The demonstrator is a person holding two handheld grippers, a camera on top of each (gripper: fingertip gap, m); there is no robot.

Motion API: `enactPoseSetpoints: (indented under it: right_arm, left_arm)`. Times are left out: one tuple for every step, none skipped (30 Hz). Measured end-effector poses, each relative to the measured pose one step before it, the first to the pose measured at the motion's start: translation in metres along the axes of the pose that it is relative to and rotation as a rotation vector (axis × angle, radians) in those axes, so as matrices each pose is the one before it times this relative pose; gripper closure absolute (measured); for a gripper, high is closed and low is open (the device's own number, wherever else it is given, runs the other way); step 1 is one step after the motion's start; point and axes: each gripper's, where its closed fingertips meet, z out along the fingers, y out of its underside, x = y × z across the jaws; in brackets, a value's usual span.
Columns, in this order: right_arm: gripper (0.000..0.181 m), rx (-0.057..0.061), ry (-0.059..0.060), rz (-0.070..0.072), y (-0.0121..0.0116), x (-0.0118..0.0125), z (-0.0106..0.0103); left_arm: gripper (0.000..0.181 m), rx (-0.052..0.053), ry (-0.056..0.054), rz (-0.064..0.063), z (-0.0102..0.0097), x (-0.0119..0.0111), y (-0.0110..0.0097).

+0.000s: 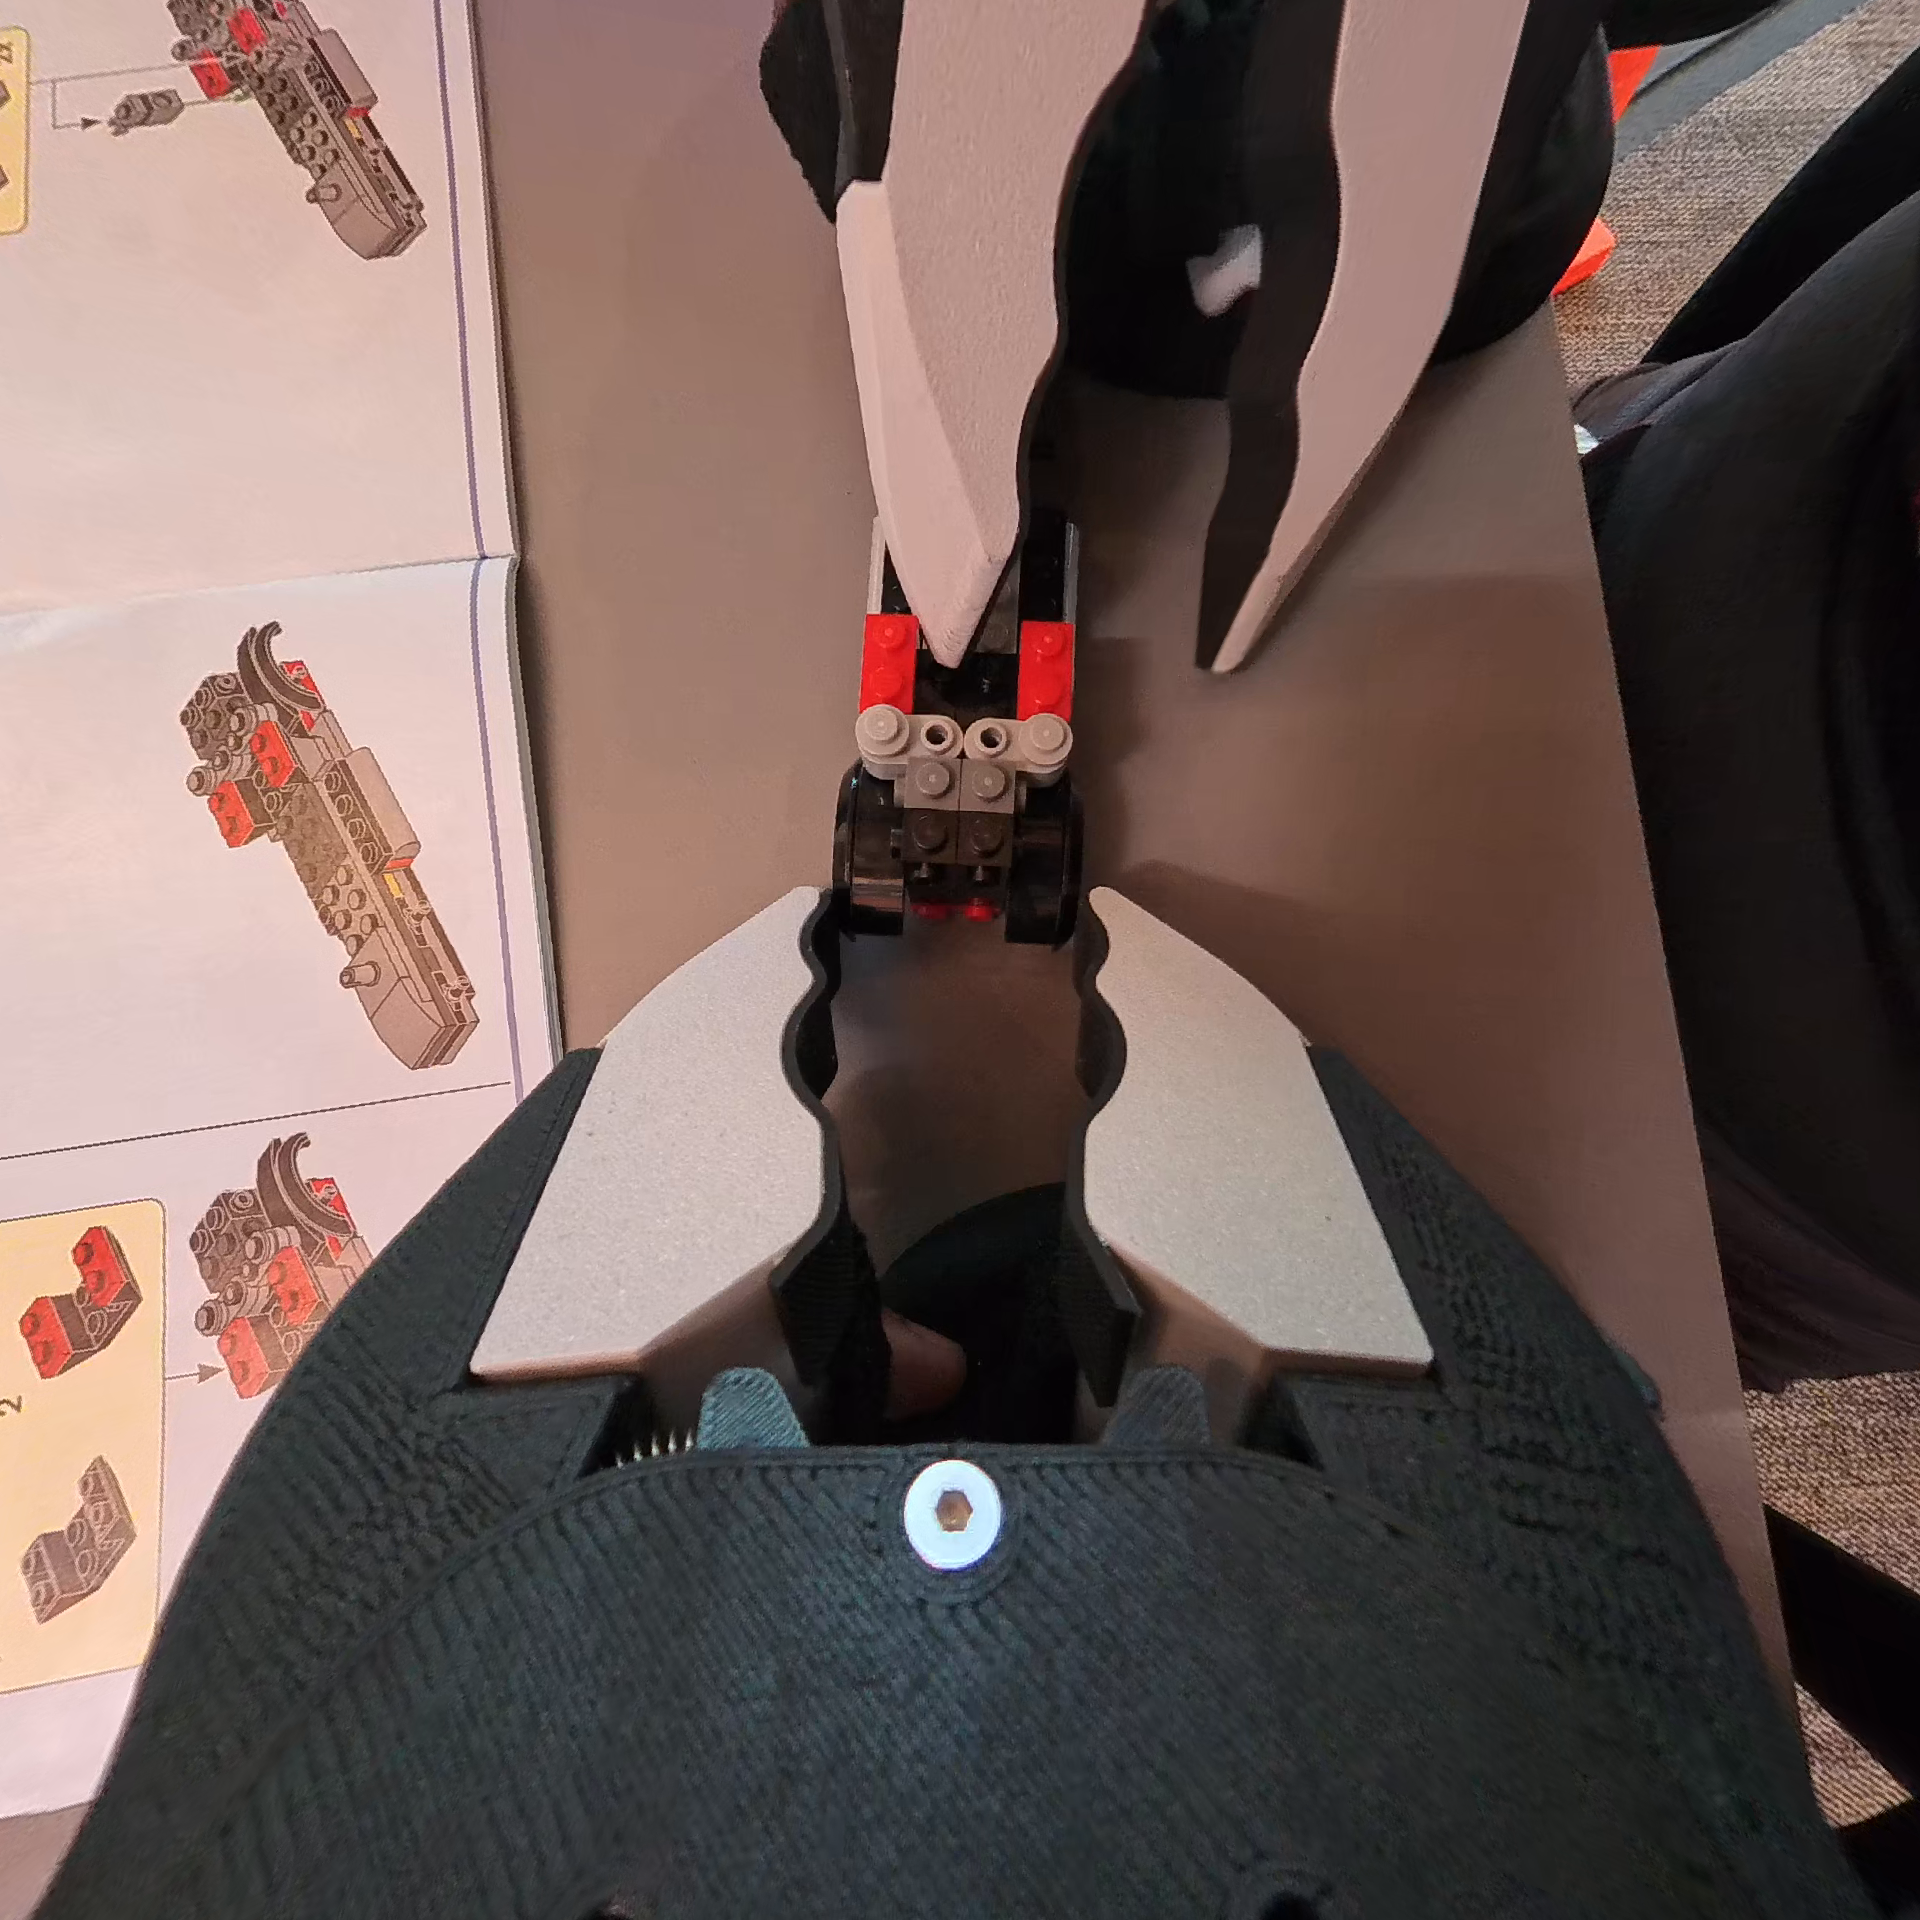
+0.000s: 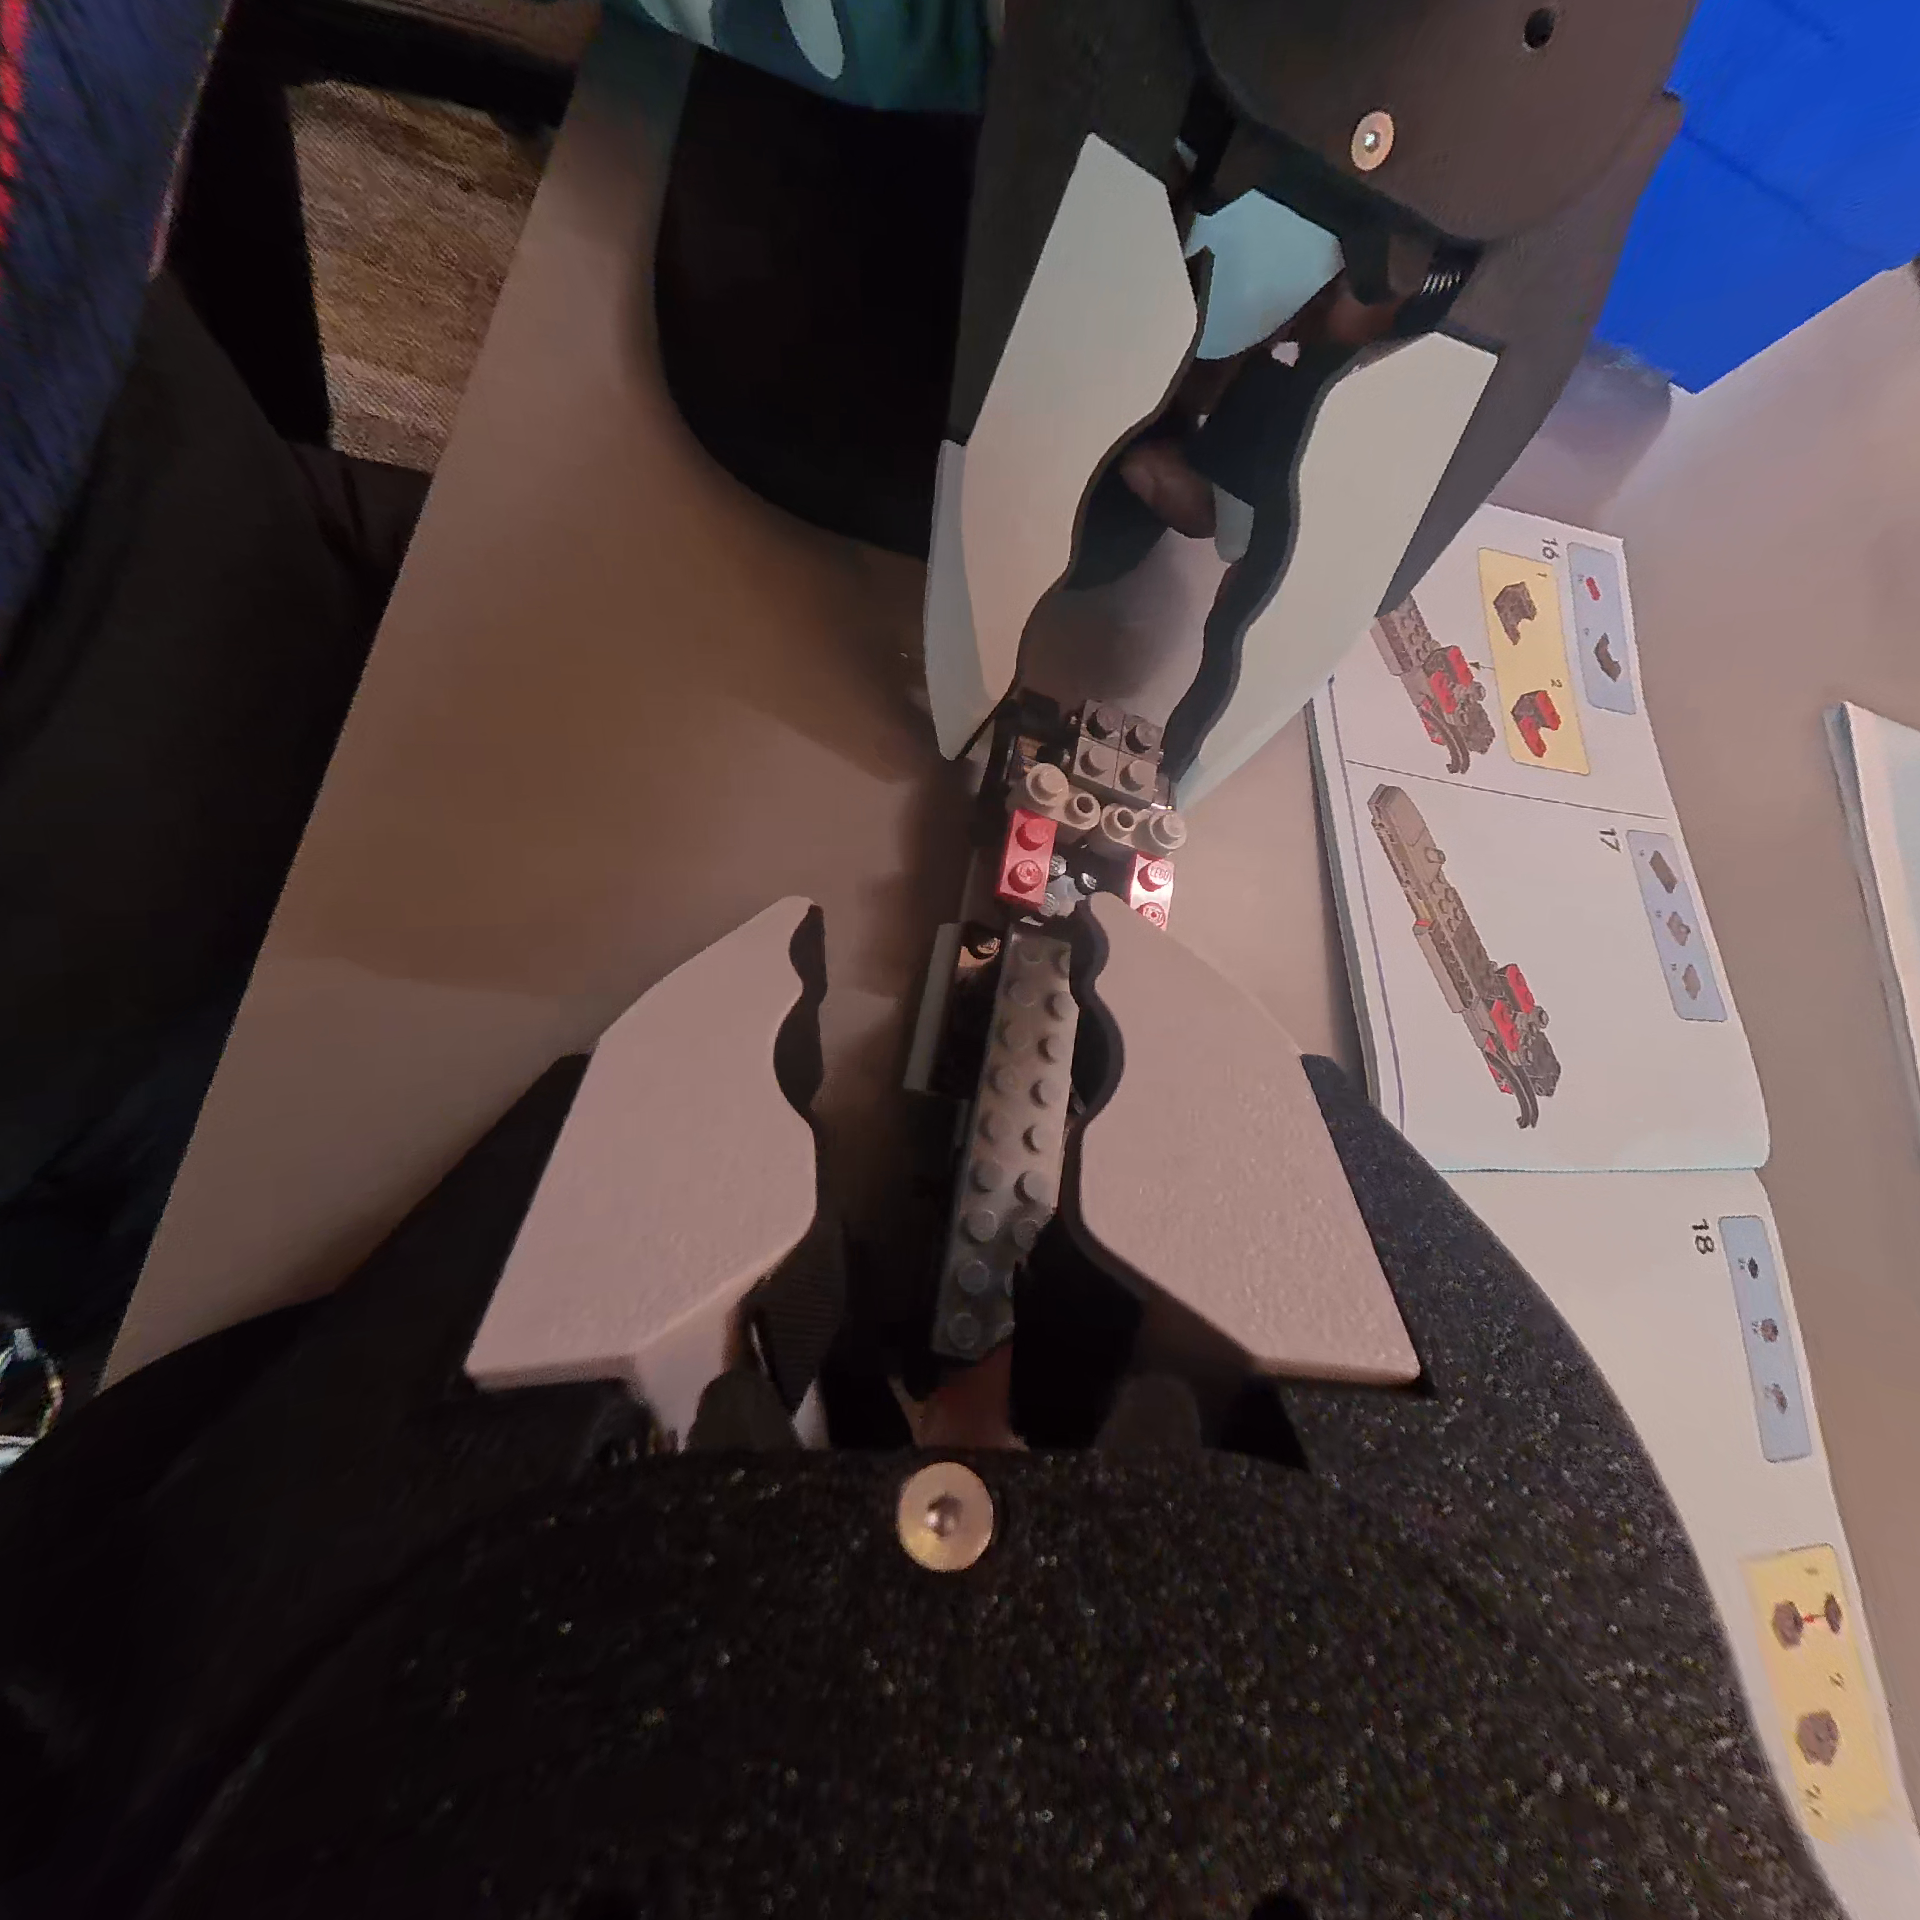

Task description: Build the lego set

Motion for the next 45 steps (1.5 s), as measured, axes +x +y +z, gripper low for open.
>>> enactPoseSetpoints:
  right_arm:
    - [0.135,0.0058,-0.0113,0.0118,-0.00009,0.00016,-0.00109]
    - [0.135,0.0129,-0.0092,0.0215,-0.00083,0.00117,-0.00183]
    - [0.133,0.0438,0.0136,0.0277,-0.00497,0.00412,-0.00413]
    - [0.129,0.0561,0.0383,0.0328,-0.0063,0.0075,-0.00597]
    - [0.129,0.0349,0.0358,0.0434,-0.00352,0.00815,-0.00588]
    - [0.126,-0.01,0.0161,0.0504,0.00246,0.0061,-0.00422]
    - [0.119,-0.0509,0.0031,0.0511,0.00869,0.0041,-0.00206]
    - [0.114,-0.0767,-0.0031,0.0416,0.0125,0.00235,-0.0002]
    - [0.111,-0.0766,-0.0047,0.0208,0.01274,0.00062,0.001]
    - [0.111,-0.0563,0.0053,0.0004,0.00966,0.0007,0.00161]
    - [0.116,-0.0248,0.0179,-0.0118,0.00424,0.00174,0.00086]
    - [0.125,-0.002,0.0185,-0.0108,0.00025,0.00187,0.00043]
    - [0.132,0.0004,0.0,-0.0096,-0.0004,0.00007,0.00065]
    - [0.138,-0.0079,-0.0128,-0.0104,0.00072,-0.00132,0.0013]
    - [0.143,-0.0115,-0.0041,-0.0133,0.00126,0.00003,0.00177]
    - [0.152,0.0133,0.0066,-0.0146,-0.00224,0.00162,0.00063]
    - [0.157,0.0056,0.0108,-0.0254,-0.00068,0.00228,0.00104]
    - [0.16,0.009,0.0052,-0.0226,-0.00063,0.00123,0.00135]
    - [0.16,0.0164,-0.0053,-0.0082,-0.00141,-0.00007,0.00161]
    - [0.16,0.013,-0.0102,0.0088,-0.00158,-0.00005,0.00151]
    - [0.157,0.0052,-0.0158,0.0119,-0.00119,-0.00078,0.00102]
    - [0.146,0.0183,-0.0151,0.0146,-0.00324,-0.00026,-0.0005]
    - [0.137,0.0431,-0.0119,0.0219,-0.0067,0.00089,-0.00253]
    - [0.135,0.0616,-0.0031,0.0267,-0.00948,0.00295,-0.00425]
    - [0.133,0.0702,0.0101,0.0257,-0.01095,0.00554,-0.00485]
    - [0.132,0.0697,0.0301,0.025,-0.011,0.00888,-0.00451]
    - [0.132,0.0637,0.047,0.0266,-0.00985,0.01204,-0.00333]
    - [0.133,0.0476,0.0608,0.0335,-0.00718,0.01436,-0.00153]
    - [0.134,0.0194,0.0592,0.0356,-0.00344,0.01417,0.00071]
    - [0.134,-0.0165,0.0515,0.0287,0.00156,0.01254,0.0029]
    - [0.131,-0.0481,0.0377,0.0133,0.00563,0.00978,0.00452]
    - [0.123,-0.0627,0.0288,0.0004,0.0073,0.00785,0.00553]
    - [0.119,-0.0558,0.0259,-0.0024,0.00615,0.00664,0.00595]
    - [0.118,-0.0307,0.0265,0.0052,0.003,0.00576,0.00591]
    - [0.117,0.0006,0.0112,0.0142,-0.00068,0.00274,0.00595]
    - [0.117,0.0197,-0.0039,0.0255,-0.00239,-0.00027,0.00537]
    - [0.118,0.0176,-0.0068,0.033,-0.00097,-0.00091,0.00472]
    - [0.118,-0.0028,0.0025,0.0233,0.00329,0.00074,0.00371]
    - [0.118,-0.0244,0.0179,0.0045,0.00755,0.00358,0.00266]
    - [0.118,-0.0384,0.0324,-0.0099,0.00995,0.00623,0.00178]
    - [0.117,-0.0561,0.0317,-0.0191,0.00926,0.00671,0.00003]
    - [0.115,-0.0261,0.0209,-0.0212,0.00499,0.00475,0.00025]
    - [0.115,-0.0027,0.0003,-0.0087,0.00093,0.00104,-0.0002]
    - [0.119,0.0,-0.0143,-0.0013,0.00003,-0.00159,0.00015]
    - [0.122,-0.0093,-0.012,-0.0006,0.00113,-0.00177,0.00066]
  left_arm:
    - [0.138,-0.0007,-0.0004,-0.0001,0.0001,-0.00003,-0.00008]
    - [0.138,-0.0007,-0.0018,-0.0013,-0.00007,-0.00027,0.00011]
    - [0.138,-0.0003,-0.0046,-0.0044,-0.00015,-0.00078,0.00002]
    - [0.138,-0.0002,-0.0031,-0.0037,-0.00006,-0.00064,0.00007]
    - [0.138,-0.0002,-0.0014,0.0002,0.00001,-0.00006,0.0]
    - [0.138,0.0,-0.0035,0.0002,-0.00008,-0.00025,-0.00006]
    - [0.138,0.0007,-0.0062,-0.0022,-0.00001,-0.0007,-0.00002]
    - [0.138,0.001,-0.0089,-0.0048,-0.00014,-0.00127,-0.00005]
    - [0.138,0.0005,-0.0087,-0.0074,-0.00004,-0.0016,0.00001]
    - [0.138,-0.0001,-0.0053,-0.0079,-0.00008,-0.00112,0.00009]
    - [0.138,-0.0008,-0.0007,-0.0056,-0.00001,-0.00058,0.00004]
    - [0.138,-0.0007,0.0013,-0.0022,0.00001,-0.00004,0.00017]
    - [0.137,0.0001,0.0017,0.0012,-0.0001,0.00022,-0.00004]
    - [0.132,0.0023,0.0046,0.0057,-0.0002,0.00093,-0.00017]
    - [0.127,0.0092,0.004,0.0087,-0.00094,0.00124,-0.0009]
    - [0.122,0.0213,0.0002,0.0077,-0.00202,0.00068,-0.00233]
    - [0.119,0.0361,-0.0026,0.005,-0.00345,0.00023,-0.00385]
    - [0.117,0.0505,-0.0078,0.0008,-0.00506,-0.00082,-0.00561]
    - [0.116,0.0591,-0.0157,-0.0058,-0.00636,-0.00217,-0.00665]
    - [0.116,0.0573,-0.0263,-0.0131,-0.00742,-0.004,-0.00681]
    - [0.116,0.0424,-0.0397,-0.0199,-0.0081,-0.00618,-0.00531]
    - [0.116,0.0199,-0.0514,-0.0251,-0.00825,-0.00817,-0.00234]
    - [0.117,0.0004,-0.0604,-0.0281,-0.00778,-0.00963,0.00032]
    - [0.119,-0.0132,-0.0671,-0.0294,-0.00661,-0.01081,0.00221]
    - [0.122,-0.0237,-0.0687,-0.03,-0.0048,-0.01122,0.00386]
    - [0.125,-0.0318,-0.0652,-0.0314,-0.00258,-0.01095,0.00491]
    - [0.125,-0.0384,-0.0565,-0.0327,-0.00022,-0.00999,0.00598]
    - [0.125,-0.0444,-0.0448,-0.0312,0.00197,-0.00847,0.00677]
    - [0.125,-0.0446,-0.0369,-0.0279,0.00356,-0.00743,0.00661]
    - [0.125,-0.0361,-0.0288,-0.024,0.00462,-0.00633,0.00556]
    - [0.124,-0.0244,-0.0161,-0.0202,0.0048,-0.00419,0.0036]
    - [0.122,-0.013,-0.0067,-0.0167,0.00441,-0.00257,0.00141]
    - [0.122,-0.0008,-0.0025,-0.0106,0.00364,-0.00154,-0.00098]
    - [0.122,0.0112,-0.0019,-0.0045,0.00316,-0.00141,-0.00298]
    - [0.122,0.0173,-0.0033,-0.0021,0.00285,-0.00182,-0.00344]
    - [0.122,0.0181,-0.0087,-0.0011,0.00271,-0.00282,-0.00302]
    - [0.122,0.0172,-0.0196,0.0015,0.00268,-0.00437,-0.00155]
    - [0.122,0.0066,-0.0272,0.0046,0.00252,-0.00509,0.00115]
    - [0.122,-0.0103,-0.0215,0.0143,0.00211,-0.00376,0.00439]
    - [0.122,-0.0171,-0.0163,0.0246,0.00161,-0.00258,0.00479]
    - [0.122,-0.0122,-0.0159,0.0262,0.00132,-0.0019,0.00345]
    - [0.123,0.0048,-0.0047,0.019,0.00033,0.00014,0.00049]
    - [0.124,0.0095,0.004,0.0123,0.00005,0.00164,-0.00066]
    - [0.126,0.0046,0.0028,0.0092,0.00019,0.00112,-0.00032]
    - [0.127,0.0053,0.0031,0.0027,0.00023,0.00056,-0.00038]
